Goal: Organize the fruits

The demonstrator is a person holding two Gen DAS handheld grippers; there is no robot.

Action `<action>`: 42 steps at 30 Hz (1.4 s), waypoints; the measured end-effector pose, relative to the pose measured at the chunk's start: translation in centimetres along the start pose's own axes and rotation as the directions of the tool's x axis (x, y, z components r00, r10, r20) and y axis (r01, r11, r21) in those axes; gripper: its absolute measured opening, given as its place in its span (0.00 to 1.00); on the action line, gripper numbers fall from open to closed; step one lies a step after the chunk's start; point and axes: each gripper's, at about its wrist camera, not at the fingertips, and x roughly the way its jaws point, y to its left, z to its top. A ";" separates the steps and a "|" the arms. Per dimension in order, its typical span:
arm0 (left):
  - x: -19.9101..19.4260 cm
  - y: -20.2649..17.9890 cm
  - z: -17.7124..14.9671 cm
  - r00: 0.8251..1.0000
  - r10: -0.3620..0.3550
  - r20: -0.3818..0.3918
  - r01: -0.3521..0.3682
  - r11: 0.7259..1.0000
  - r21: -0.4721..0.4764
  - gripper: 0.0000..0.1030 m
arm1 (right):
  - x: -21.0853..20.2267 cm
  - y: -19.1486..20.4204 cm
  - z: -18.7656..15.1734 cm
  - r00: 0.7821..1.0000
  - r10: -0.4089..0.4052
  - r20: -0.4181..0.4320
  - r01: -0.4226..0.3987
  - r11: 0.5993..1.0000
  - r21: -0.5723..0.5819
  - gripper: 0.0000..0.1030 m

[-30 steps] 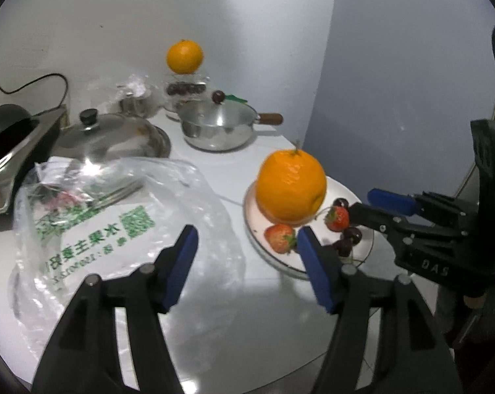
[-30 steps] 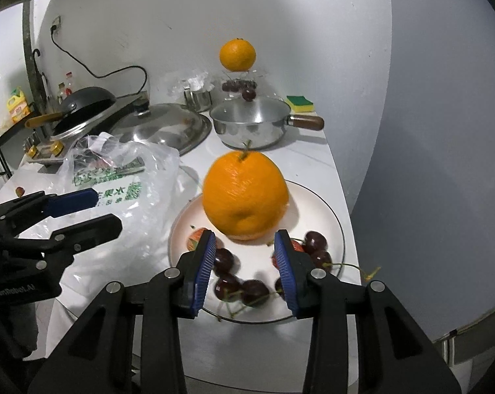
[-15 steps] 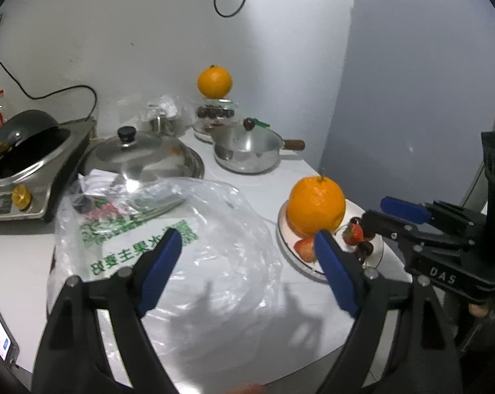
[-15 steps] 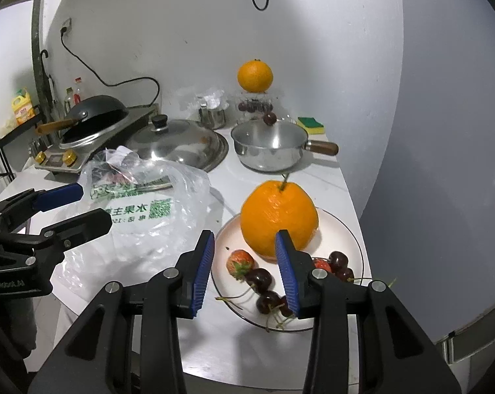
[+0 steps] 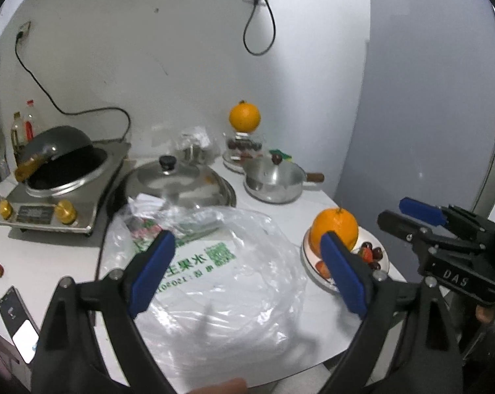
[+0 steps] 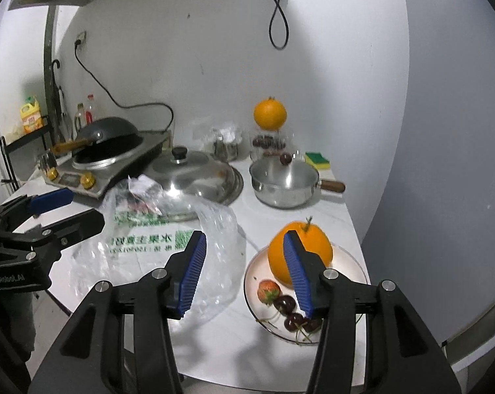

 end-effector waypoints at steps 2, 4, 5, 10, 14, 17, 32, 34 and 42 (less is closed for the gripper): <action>-0.7 0.3 0.3 1.000 0.008 0.019 -0.008 1.000 -0.001 0.88 | -0.6 0.2 0.5 1.000 -0.006 0.020 0.006 1.000 -0.001 0.51; -1.6 0.6 0.7 0.999 0.015 0.042 -0.015 1.000 0.000 0.89 | -1.3 0.5 1.0 0.999 -0.012 0.042 0.013 1.000 -0.002 0.51; -1.9 0.7 0.8 0.999 0.017 0.051 -0.017 1.000 0.001 0.89 | -1.6 0.6 1.2 0.999 -0.015 0.051 0.016 1.000 -0.003 0.52; -3.7 1.1 1.5 0.995 0.018 0.094 -0.019 1.000 0.012 0.89 | -3.1 1.6 2.1 0.995 -0.029 0.093 0.031 0.999 -0.013 0.56; -4.9 1.3 1.9 0.992 0.010 0.125 -0.012 1.000 0.017 0.89 | -4.5 2.3 2.5 0.991 -0.039 0.124 0.042 0.999 -0.020 0.59; -6.0 1.5 2.2 0.987 0.013 0.158 -0.017 1.000 0.022 0.89 | -5.6 2.8 2.9 0.987 -0.046 0.151 0.050 0.998 -0.026 0.62; -10.2 1.4 2.2 0.970 0.018 0.243 -0.027 0.999 0.035 0.96 | -9.4 3.6 2.3 0.972 -0.067 0.225 0.072 0.997 -0.015 0.63; -10.6 1.4 2.2 0.969 0.017 0.248 -0.026 0.999 0.035 0.96 | -9.5 3.6 2.2 0.972 -0.066 0.227 0.071 0.997 -0.015 0.63; -11.3 0.8 2.2 0.965 0.010 0.264 -0.023 0.999 0.044 0.96 | -10.7 3.4 1.8 0.967 -0.071 0.244 0.076 0.997 -0.011 0.63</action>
